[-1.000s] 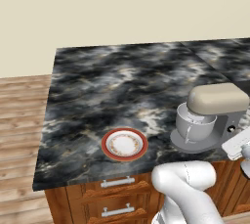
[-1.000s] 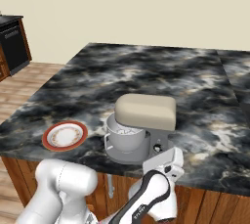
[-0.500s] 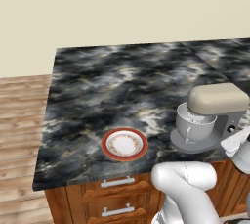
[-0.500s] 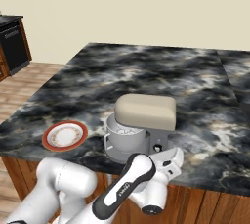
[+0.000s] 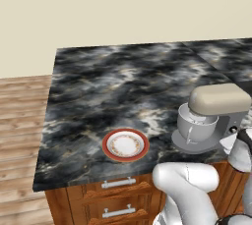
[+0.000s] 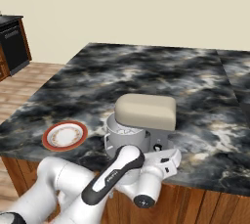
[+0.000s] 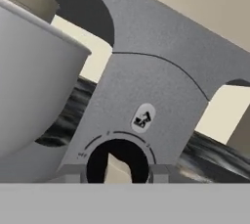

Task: Add butter and sugar cubes to the stand mixer bowl and then turn on the stand mixer to begin making frosting.

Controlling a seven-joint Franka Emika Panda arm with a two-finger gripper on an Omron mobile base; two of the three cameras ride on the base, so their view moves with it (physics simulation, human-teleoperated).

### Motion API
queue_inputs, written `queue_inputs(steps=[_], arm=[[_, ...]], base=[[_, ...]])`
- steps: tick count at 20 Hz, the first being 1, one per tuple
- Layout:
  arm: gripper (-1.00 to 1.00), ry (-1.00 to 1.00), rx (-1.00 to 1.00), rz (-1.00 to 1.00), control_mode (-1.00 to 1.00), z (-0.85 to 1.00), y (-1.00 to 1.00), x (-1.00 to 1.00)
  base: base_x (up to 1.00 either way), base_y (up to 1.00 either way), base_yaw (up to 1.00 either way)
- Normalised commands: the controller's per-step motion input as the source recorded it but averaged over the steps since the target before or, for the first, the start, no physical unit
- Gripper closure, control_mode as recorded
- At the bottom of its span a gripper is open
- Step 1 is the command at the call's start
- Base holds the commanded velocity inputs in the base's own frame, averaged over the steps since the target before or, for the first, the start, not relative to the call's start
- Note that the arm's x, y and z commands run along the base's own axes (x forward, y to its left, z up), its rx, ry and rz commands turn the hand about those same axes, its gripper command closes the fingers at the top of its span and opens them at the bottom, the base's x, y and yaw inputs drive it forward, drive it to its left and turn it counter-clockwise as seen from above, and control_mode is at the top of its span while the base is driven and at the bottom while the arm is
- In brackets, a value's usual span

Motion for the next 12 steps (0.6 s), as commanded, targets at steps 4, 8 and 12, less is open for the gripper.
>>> queue_inputs(steps=[4, 8, 12], arm=[[1.0, 0.14, 0.11, -0.01, -1.0, 0.07, 0.0, -0.04], [1.0, 0.12, 0.21, -0.03, -1.0, -0.01, 0.0, 0.0], [1.0, 0.18, 0.27, -0.06, -1.0, -0.01, 0.0, -0.06]], base=[[0.0, 0.0, 0.0], [0.0, 0.0, 0.0], [0.0, 0.0, 0.0]])
